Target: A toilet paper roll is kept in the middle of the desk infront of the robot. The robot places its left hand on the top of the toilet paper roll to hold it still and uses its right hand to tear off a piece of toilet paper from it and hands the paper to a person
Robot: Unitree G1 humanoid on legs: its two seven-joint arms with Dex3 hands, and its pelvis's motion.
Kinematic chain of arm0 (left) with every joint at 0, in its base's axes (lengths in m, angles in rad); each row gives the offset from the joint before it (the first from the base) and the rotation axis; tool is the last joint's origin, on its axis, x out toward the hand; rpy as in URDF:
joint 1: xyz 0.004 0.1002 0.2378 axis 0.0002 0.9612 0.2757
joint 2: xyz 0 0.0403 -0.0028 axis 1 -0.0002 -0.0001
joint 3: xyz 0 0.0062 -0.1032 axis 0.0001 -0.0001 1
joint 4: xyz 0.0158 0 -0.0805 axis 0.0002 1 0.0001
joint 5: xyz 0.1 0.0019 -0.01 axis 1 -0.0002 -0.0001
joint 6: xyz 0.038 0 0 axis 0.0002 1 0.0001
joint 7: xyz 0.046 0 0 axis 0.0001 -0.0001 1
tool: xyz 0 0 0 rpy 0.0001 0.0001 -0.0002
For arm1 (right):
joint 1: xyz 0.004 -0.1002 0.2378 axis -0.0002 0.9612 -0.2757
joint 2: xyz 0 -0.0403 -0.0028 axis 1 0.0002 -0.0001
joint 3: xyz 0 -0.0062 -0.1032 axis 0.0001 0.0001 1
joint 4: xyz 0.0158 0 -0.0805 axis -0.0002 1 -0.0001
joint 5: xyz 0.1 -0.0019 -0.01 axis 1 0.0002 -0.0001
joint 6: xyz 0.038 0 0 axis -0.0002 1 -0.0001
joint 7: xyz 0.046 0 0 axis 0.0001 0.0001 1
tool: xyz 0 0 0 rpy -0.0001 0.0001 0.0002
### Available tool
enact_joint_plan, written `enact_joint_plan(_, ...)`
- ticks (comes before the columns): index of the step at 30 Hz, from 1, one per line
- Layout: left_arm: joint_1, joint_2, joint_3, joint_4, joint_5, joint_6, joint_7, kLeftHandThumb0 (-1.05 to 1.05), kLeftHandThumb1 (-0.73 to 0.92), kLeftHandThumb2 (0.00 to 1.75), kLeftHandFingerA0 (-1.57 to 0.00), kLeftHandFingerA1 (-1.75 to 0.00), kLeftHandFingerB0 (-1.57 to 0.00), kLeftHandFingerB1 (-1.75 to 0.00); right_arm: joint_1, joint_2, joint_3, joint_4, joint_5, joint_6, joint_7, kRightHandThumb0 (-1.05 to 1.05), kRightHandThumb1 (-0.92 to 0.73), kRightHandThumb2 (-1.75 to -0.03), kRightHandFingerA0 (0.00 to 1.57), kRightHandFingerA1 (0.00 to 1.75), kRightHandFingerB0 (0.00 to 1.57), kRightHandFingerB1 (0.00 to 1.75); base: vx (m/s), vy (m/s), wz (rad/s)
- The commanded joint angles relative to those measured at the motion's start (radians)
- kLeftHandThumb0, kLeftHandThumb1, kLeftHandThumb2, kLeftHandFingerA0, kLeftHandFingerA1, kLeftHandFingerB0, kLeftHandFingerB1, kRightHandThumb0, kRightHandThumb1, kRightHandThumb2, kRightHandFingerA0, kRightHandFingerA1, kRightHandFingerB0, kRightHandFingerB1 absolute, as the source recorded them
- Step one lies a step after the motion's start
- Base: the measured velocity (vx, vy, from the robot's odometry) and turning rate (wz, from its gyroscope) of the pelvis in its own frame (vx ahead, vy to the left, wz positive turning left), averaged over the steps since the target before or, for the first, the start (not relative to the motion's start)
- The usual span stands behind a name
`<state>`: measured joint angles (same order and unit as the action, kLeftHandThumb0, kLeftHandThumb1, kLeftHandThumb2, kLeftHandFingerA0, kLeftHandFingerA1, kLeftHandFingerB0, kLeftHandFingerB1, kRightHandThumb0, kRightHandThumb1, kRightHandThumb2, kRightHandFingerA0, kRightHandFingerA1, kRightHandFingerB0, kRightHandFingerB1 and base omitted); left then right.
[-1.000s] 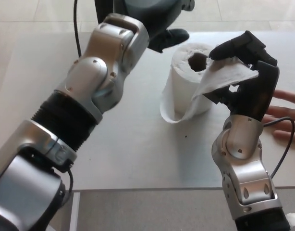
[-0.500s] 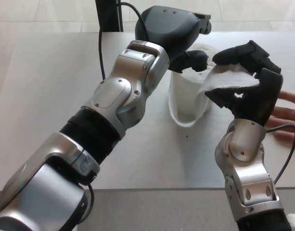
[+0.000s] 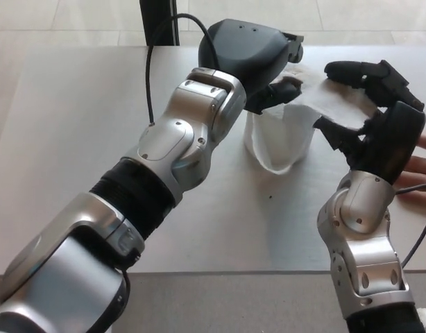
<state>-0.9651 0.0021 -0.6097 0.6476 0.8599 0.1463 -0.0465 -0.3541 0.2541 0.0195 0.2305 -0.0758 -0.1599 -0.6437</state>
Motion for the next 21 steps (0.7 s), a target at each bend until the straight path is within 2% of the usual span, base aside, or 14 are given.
enact_joint_plan(1,-0.005,0.009,-0.004,0.042,0.006,0.007,0.035,-0.59,0.90,0.67,-0.65,-0.70,-0.50,-0.49,0.101,0.094,-0.014,-0.014,0.012,-0.029,-0.050,0.01,-0.27,-1.54,1.05,1.75,0.96,1.61,0.00,0.000,0.00)
enact_joint_plan(2,-0.008,0.017,-0.011,0.045,0.013,0.013,0.020,-0.58,0.90,0.66,-0.64,-0.80,-0.52,-0.54,0.105,0.092,-0.018,-0.016,-0.019,-0.011,-0.089,-0.17,-0.44,-1.17,1.02,1.75,0.89,1.66,0.00,0.000,0.00)
enact_joint_plan(3,-0.006,0.020,-0.012,0.044,0.014,0.015,0.015,-0.58,0.90,0.66,-0.64,-0.80,-0.52,-0.54,0.106,0.087,-0.017,-0.011,-0.036,-0.015,-0.105,-0.17,-0.44,-1.17,1.02,1.75,0.89,1.66,0.00,0.000,0.00)
enact_joint_plan(4,-0.001,0.023,-0.023,0.053,0.025,0.024,0.011,-0.58,0.87,0.66,-0.81,-1.10,-0.50,-0.50,0.114,0.093,-0.041,-0.041,-0.022,-0.013,-0.122,-0.22,-0.52,-1.04,1.02,1.73,0.90,1.58,0.00,0.000,0.00)
enact_joint_plan(5,0.010,0.031,-0.026,0.051,0.030,0.025,0.023,-0.57,0.84,0.65,-0.85,-1.20,-0.51,-0.50,0.113,0.102,-0.052,-0.062,0.005,0.000,-0.113,-0.21,-0.55,-1.00,1.00,1.74,0.88,1.59,0.00,0.000,0.00)
enact_joint_plan(6,0.018,0.040,-0.035,0.052,0.038,0.033,0.012,-0.57,0.83,0.65,-0.84,-1.15,-0.52,-0.50,0.111,0.086,-0.056,-0.047,-0.015,-0.035,-0.122,-0.21,-0.61,-0.91,0.99,1.75,0.88,1.59,0.00,0.000,0.00)
enact_joint_plan(11,0.037,0.055,-0.063,0.068,0.042,0.026,-0.002,-0.56,0.84,0.65,-0.85,-1.17,-0.63,-0.58,0.105,0.077,-0.085,-0.076,-0.013,-0.045,-0.136,-0.09,-0.43,-1.11,0.98,1.68,0.92,1.50,0.00,0.000,0.00)
enact_joint_plan(12,0.039,0.052,-0.063,0.071,0.036,0.027,-0.009,-0.55,0.84,0.65,-0.86,-1.23,-0.67,-0.59,0.108,0.079,-0.088,-0.100,-0.004,-0.028,-0.130,-0.07,-0.43,-1.09,0.95,1.68,0.91,1.48,0.00,0.000,0.00)
enact_joint_plan(13,0.031,0.045,-0.083,0.085,0.053,0.029,-0.013,-0.56,0.82,0.64,-0.84,-1.14,-0.65,-0.57,0.102,0.071,-0.096,-0.110,-0.007,-0.025,-0.134,-0.16,-0.56,-0.84,0.96,1.71,0.90,1.49,0.00,0.000,0.00)
enact_joint_plan(14,0.027,0.040,-0.086,0.089,0.051,0.032,-0.019,-0.56,0.81,0.64,-0.81,-1.13,-0.64,-0.56,0.098,0.067,-0.099,-0.110,-0.009,-0.037,-0.135,-0.18,-0.56,-0.87,0.98,1.71,0.91,1.48,0.00,0.000,0.00)
enact_joint_plan(15,0.024,0.038,-0.086,0.092,0.044,0.026,-0.027,-0.55,0.80,0.64,-0.79,-1.22,-0.65,-0.82,0.089,0.066,-0.104,-0.115,-0.012,-0.022,-0.142,-0.19,-0.54,-0.90,1.01,1.67,0.92,1.47,0.00,0.000,0.00)
enact_joint_plan(16,0.021,0.036,-0.088,0.096,0.038,0.021,-0.032,-0.55,0.80,0.64,-0.77,-1.24,-0.67,-0.81,0.081,0.075,-0.114,-0.126,0.012,-0.010,-0.139,-0.14,-0.53,-0.90,1.04,1.53,0.97,1.25,0.00,0.000,0.00)
enact_joint_plan(17,0.021,0.034,-0.090,0.099,0.037,0.017,-0.028,-0.54,0.78,0.64,-0.80,-1.22,-0.62,-0.64,0.077,0.080,-0.118,-0.136,0.020,0.000,-0.140,-0.10,-0.50,-0.92,1.03,1.57,0.98,1.28,0.00,0.000,0.00)
enact_joint_plan(21,0.018,0.025,-0.105,0.099,0.037,0.000,-0.015,-0.55,0.81,0.64,-0.81,-1.07,-0.55,-0.50,0.070,0.084,-0.132,-0.146,0.082,-0.038,-0.099,0.00,-0.43,-1.13,1.03,1.46,1.03,1.36,0.00,0.000,0.00)
